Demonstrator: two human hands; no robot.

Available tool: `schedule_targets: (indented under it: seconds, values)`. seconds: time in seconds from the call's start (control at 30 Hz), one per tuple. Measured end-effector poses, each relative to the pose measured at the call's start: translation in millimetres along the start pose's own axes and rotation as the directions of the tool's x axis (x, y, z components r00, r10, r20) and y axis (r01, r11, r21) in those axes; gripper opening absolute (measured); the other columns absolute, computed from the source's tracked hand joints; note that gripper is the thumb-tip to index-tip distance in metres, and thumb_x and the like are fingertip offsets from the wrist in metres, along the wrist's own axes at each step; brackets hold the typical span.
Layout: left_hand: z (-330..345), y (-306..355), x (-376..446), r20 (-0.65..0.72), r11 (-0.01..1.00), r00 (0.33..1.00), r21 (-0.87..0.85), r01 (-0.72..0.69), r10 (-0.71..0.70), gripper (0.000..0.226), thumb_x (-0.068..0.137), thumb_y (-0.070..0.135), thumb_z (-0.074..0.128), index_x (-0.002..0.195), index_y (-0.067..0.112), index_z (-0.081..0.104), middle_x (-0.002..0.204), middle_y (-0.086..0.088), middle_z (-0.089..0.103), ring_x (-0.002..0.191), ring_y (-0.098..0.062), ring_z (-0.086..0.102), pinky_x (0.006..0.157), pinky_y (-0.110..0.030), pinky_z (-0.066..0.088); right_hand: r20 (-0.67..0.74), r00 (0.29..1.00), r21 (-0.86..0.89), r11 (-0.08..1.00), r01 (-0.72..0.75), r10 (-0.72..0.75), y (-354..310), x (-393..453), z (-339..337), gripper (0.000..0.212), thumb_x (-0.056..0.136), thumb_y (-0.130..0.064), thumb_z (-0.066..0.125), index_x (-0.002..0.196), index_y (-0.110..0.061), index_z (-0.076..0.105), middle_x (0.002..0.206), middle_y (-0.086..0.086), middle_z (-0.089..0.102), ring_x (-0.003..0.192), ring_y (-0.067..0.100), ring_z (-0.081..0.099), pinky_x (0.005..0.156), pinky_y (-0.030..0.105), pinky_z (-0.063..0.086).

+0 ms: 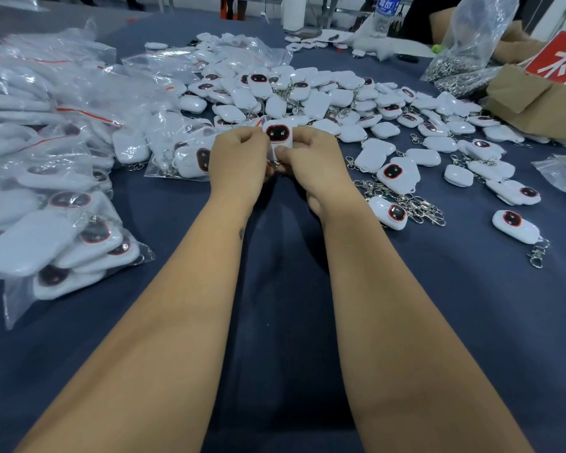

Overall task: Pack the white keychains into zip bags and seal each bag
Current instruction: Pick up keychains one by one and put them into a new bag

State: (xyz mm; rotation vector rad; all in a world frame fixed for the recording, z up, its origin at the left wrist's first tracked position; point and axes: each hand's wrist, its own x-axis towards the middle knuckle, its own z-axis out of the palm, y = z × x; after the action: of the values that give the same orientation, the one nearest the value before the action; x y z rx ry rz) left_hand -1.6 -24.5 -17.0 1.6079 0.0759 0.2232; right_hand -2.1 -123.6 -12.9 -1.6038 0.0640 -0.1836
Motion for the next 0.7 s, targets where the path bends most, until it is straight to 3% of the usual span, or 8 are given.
schedule_targets:
  seconds: [0.13,0.3,0.5,0.57,0.7]
  values:
    - [-0.3,-0.4,0.4,0.017,1.000,1.000,0.011,-0.020,0.020,0.020,0.080,0.010,0.052,0.062,0.015,0.058,0.054,0.001,0.051,0.048,-0.014,0.044,0.052,-0.024,0.036,0.008,1.000,0.015,1.000,-0.014,0.014,1.1,0.8,-1.1,0.020,0.089,0.009,0.056,0.098,-0.004,0.068,0.083,0.009,0.070,0.075,0.016,0.063,0.063,0.019,0.053]
    - [-0.4,-2.1,1.4,0.018,1.000,0.999,0.001,-0.026,0.026,0.021,0.085,0.016,0.057,0.067,0.024,0.066,0.053,0.011,0.057,0.051,-0.010,0.050,0.055,-0.024,0.043,0.026,1.000,-0.014,1.000,-0.010,0.010,2.7,3.0,-0.8,0.020,0.089,0.008,0.057,0.092,-0.008,0.068,0.080,0.007,0.068,0.079,0.019,0.063,0.073,0.027,0.055]
    - [0.1,-2.3,1.2,0.020,0.999,0.999,0.001,-0.032,0.032,0.017,0.087,0.020,0.059,0.072,0.026,0.066,0.052,0.013,0.060,0.048,-0.006,0.052,0.055,-0.023,0.045,0.064,0.998,-0.036,0.999,-0.020,0.022,0.6,1.7,-1.9,0.020,0.085,0.006,0.056,0.083,-0.011,0.067,0.077,0.007,0.067,0.072,0.016,0.061,0.059,0.018,0.051]
    - [-0.1,-2.0,1.1,0.020,1.000,0.999,-0.001,-0.028,0.028,0.016,0.088,0.021,0.059,0.076,0.028,0.067,0.053,0.014,0.060,0.048,-0.004,0.052,0.055,-0.022,0.045,0.066,0.997,-0.003,0.999,-0.040,0.041,-1.0,3.3,-1.3,0.022,0.084,0.006,0.052,0.081,-0.012,0.065,0.074,0.006,0.065,0.069,0.016,0.061,0.063,0.022,0.055]
    - [0.0,-1.5,0.4,0.036,1.000,0.999,-0.005,-0.028,0.028,0.013,0.087,0.018,0.057,0.078,0.020,0.067,0.061,0.007,0.059,0.048,-0.007,0.051,0.054,-0.021,0.043,0.060,0.994,0.140,0.986,-0.095,0.088,-1.5,6.3,-0.2,0.020,0.087,0.003,0.047,0.087,-0.010,0.062,0.080,0.011,0.064,0.077,0.024,0.062,0.088,0.047,0.057]
